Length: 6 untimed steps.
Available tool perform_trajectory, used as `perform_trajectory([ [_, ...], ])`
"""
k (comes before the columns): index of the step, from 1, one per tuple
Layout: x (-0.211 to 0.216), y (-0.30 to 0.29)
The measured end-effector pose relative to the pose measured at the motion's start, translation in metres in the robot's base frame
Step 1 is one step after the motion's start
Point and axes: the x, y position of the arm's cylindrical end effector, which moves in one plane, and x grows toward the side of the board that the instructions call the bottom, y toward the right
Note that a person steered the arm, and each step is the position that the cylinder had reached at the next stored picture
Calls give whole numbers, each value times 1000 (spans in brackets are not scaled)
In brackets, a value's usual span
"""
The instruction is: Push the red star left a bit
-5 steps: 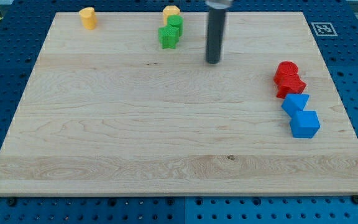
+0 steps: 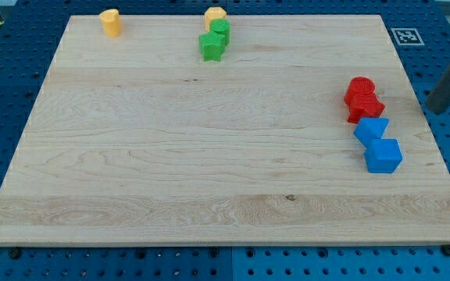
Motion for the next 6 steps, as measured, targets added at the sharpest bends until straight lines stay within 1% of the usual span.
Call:
perform_trajectory([
  [1, 12, -18],
  [2, 12, -18],
  [3, 13, -30],
  [6, 11, -107],
])
